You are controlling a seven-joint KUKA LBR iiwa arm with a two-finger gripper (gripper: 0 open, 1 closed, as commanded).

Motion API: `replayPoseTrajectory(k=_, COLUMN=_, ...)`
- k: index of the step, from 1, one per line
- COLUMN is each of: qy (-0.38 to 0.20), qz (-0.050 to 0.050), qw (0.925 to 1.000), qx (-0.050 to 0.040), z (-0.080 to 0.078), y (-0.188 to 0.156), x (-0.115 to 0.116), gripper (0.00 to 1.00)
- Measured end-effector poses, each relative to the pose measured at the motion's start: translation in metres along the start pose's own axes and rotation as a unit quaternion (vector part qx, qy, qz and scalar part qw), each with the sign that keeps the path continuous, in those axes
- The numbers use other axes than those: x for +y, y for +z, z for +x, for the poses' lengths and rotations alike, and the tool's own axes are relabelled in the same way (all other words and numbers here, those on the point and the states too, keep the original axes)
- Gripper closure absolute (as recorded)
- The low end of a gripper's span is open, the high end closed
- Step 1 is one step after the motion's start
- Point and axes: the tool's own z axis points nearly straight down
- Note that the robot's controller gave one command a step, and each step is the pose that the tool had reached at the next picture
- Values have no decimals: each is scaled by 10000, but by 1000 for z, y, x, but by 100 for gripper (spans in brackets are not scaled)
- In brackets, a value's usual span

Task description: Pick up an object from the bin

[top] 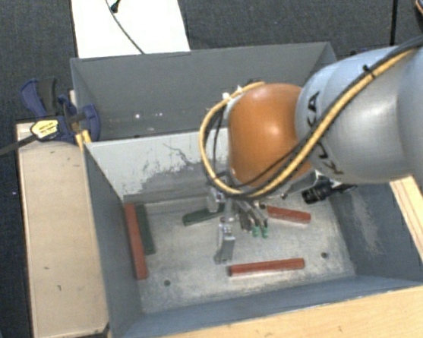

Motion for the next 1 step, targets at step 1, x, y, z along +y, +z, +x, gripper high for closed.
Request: replayPoseTrajectory(k=1, qy=-483, qz=-2, qw=9988, qx=13, z=-60, y=89, x=-15, gripper=0)
